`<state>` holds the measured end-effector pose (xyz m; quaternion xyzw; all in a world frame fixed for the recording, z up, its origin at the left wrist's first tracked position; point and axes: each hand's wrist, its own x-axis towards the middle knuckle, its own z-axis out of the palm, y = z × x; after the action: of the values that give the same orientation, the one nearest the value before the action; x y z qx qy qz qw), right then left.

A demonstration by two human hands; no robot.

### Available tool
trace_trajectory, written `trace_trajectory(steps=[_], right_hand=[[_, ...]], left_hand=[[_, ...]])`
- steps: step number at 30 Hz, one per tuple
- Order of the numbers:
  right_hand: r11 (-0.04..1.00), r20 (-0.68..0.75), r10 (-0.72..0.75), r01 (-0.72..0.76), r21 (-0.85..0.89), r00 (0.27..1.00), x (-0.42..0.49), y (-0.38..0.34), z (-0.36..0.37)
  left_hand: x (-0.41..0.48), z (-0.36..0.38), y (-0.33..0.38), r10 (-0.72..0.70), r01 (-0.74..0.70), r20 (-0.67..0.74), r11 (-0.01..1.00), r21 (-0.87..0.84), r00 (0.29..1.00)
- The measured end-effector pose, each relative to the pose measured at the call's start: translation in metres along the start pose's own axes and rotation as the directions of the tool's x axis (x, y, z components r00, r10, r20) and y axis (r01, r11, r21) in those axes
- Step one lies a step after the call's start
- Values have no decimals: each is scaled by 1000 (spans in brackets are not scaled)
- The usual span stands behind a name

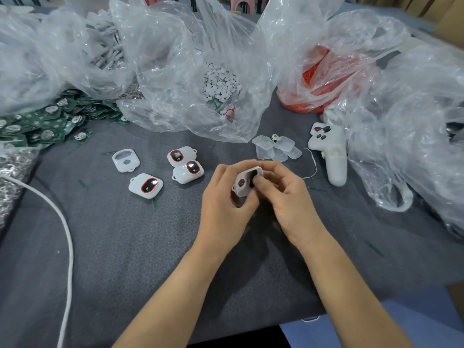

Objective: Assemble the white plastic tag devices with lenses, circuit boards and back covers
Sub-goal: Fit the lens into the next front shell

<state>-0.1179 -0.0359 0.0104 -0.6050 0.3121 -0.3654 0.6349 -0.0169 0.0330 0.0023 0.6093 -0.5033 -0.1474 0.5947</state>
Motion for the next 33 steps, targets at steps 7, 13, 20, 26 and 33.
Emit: trace_trajectory(steps=[7, 13, 20, 26, 33], right_hand=[[999, -24, -41, 42, 24, 999, 0, 0, 0], [989, 32, -10, 5, 150, 999, 1, -1, -2], [986, 47, -15, 7, 170, 999, 2, 1, -4], [997, 18, -44, 42, 70, 999, 0, -2, -5], [998, -58, -58, 55, -43, 997, -1, -3, -1]], left_hand=[[-1, 0, -4, 102, -100, -35, 993, 68, 994], [-4, 1, -3, -76, 68, -71, 991, -113, 995], [-3, -2, 1, -132, 116, -48, 963, -245, 990], [-3, -2, 3, -139, 108, -81, 945, -308, 987], [-2, -2, 2, -104, 87, -120, 986, -142, 987]])
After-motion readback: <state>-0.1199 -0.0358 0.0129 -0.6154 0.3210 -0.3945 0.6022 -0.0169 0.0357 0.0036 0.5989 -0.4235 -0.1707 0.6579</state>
